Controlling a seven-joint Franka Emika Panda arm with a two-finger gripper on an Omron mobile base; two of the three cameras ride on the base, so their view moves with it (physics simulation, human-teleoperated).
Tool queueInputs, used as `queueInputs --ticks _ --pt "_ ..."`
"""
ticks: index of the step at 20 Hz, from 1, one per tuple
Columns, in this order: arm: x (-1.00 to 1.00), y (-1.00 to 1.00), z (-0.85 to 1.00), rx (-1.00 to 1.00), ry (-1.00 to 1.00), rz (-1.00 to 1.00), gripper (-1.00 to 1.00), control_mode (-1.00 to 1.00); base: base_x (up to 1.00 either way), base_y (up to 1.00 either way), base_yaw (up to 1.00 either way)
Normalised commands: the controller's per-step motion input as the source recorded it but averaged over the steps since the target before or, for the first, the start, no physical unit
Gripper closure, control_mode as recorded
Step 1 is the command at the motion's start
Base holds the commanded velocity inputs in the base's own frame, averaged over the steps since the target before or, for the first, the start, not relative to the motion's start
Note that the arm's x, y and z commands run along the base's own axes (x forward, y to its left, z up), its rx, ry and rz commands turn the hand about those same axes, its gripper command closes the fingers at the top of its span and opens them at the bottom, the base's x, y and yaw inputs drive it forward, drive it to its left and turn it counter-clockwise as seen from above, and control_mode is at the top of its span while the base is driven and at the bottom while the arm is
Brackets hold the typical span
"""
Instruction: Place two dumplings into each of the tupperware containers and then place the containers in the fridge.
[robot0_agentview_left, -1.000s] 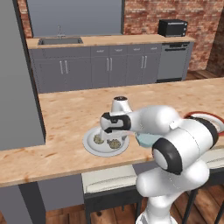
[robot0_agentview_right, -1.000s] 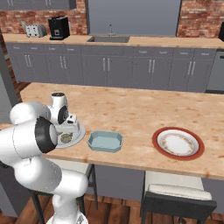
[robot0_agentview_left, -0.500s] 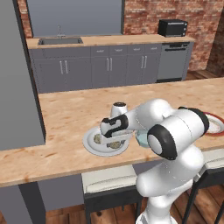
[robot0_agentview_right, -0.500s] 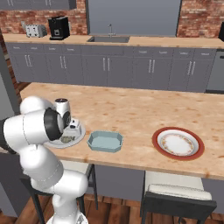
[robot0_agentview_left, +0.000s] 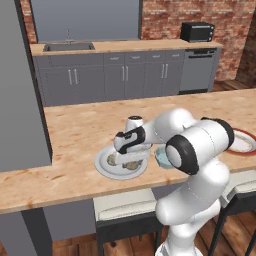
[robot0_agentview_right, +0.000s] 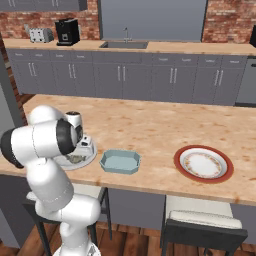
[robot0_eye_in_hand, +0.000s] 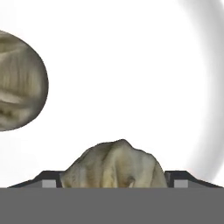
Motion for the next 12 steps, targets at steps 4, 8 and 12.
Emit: queueInputs --ticks 4,8,12 --pt "0.01 0.0 0.0 0.0 0.03 0.0 1.0 -1.0 0.0 0.0 0.0" --pt "0.02 -0.04 0.56 0.0 0.0 0.0 1.0 -1.0 0.0 0.0 0.0" --pt "-0.17 -0.48 0.82 0.0 0.0 0.0 1.0 -1.0 0.0 0.0 0.0"
